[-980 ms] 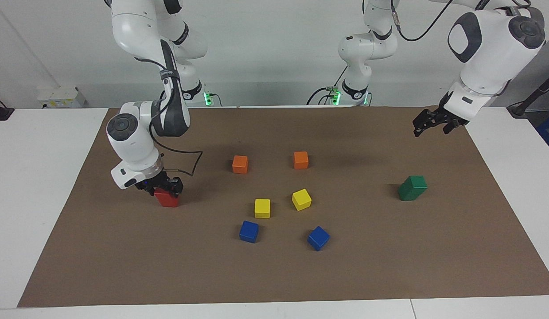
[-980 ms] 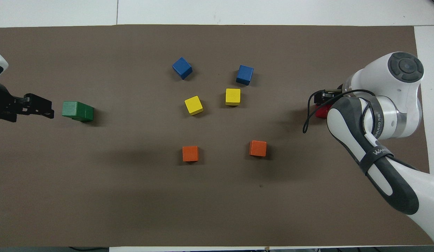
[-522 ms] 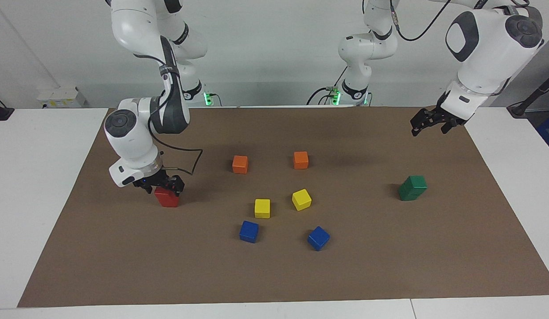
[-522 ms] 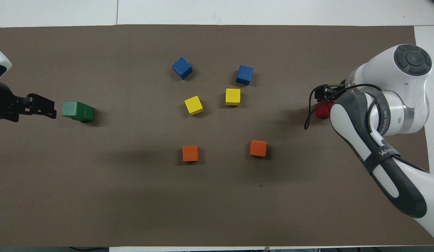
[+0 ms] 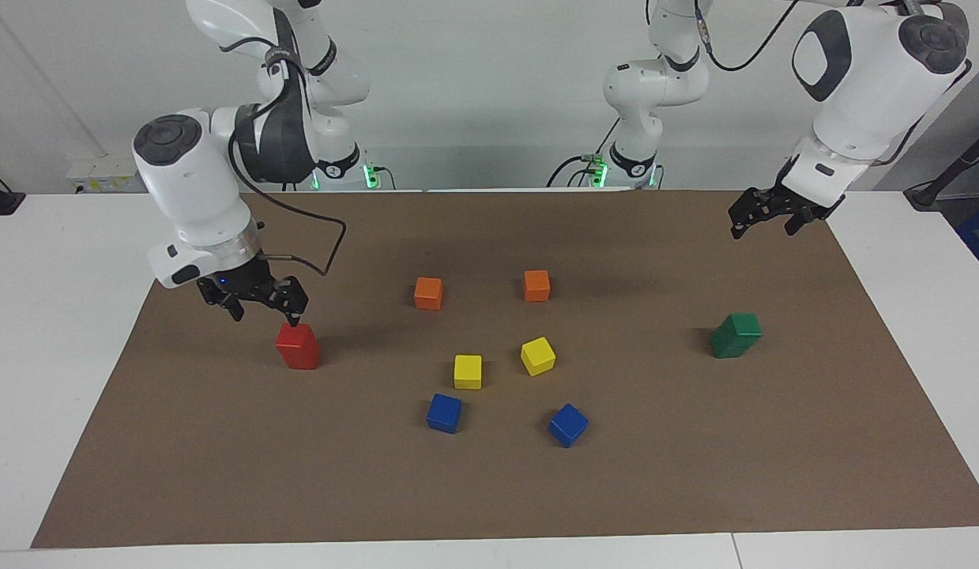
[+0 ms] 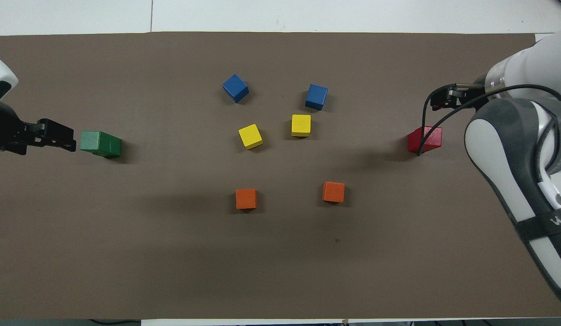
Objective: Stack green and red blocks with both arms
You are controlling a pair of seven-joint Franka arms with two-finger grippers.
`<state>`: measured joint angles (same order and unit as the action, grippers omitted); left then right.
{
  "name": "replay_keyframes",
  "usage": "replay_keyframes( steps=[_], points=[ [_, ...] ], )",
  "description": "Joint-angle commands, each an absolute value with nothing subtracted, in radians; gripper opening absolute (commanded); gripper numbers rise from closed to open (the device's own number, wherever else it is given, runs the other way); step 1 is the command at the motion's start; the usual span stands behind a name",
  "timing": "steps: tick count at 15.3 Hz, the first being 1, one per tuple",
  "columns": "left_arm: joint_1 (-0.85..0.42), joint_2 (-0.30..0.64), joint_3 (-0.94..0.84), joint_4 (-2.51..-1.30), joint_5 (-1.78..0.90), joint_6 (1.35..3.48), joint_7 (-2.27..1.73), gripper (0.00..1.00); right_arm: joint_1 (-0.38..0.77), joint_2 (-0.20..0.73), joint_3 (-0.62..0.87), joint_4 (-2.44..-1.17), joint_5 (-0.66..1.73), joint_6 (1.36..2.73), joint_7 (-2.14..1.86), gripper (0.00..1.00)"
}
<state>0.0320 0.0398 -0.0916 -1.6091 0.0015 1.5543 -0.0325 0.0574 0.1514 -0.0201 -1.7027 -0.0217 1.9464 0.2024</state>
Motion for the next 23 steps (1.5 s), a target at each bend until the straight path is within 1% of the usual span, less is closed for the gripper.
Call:
replay_keyframes(
  steps=[1, 4, 6, 8, 10, 12, 18, 21, 23],
  points=[
    [0.035, 0.044, -0.095, -1.601, -0.006, 1.546, -0.034, 1.0, 0.04, 0.074, -0.015, -1.71, -0.014, 1.872, 0.135, 1.0],
    [0.037, 0.045, -0.097, -1.623, -0.008, 1.636, -0.032, 1.0, -0.035, 0.011, 0.004, -1.71, 0.041, 1.743, -0.027, 1.0],
    [0.035, 0.043, -0.095, -1.623, -0.008, 1.625, -0.034, 1.0, -0.054, -0.02, 0.005, -1.709, 0.035, 1.703, -0.103, 1.0],
    [0.034, 0.043, -0.095, -1.623, -0.008, 1.618, -0.037, 1.0, -0.086, -0.031, 0.012, -1.704, 0.035, 1.642, -0.104, 1.0],
    [0.034, 0.043, -0.091, -1.618, -0.008, 1.594, -0.04, 1.0, -0.078, -0.029, 0.009, -1.686, 0.025, 1.573, -0.103, 1.0],
    [0.034, 0.043, -0.087, -1.617, -0.008, 1.589, -0.04, 1.0, -0.077, -0.029, 0.012, -1.681, -0.003, 1.533, -0.104, 1.0],
    [0.032, 0.031, -0.087, -1.626, -0.008, 1.589, -0.041, 1.0, -0.081, -0.028, 0.008, -1.678, 0.003, 1.549, -0.098, 1.0],
    [0.038, 0.031, -0.086, -1.626, -0.008, 1.594, -0.04, 1.0, -0.084, -0.028, 0.006, -1.66, -0.015, 1.525, -0.098, 1.0],
    [0.038, 0.029, -0.087, -1.625, -0.008, 1.603, -0.04, 1.0, -0.075, -0.018, 0.008, -1.658, -0.05, 1.566, -0.092, 1.0]
  ],
)
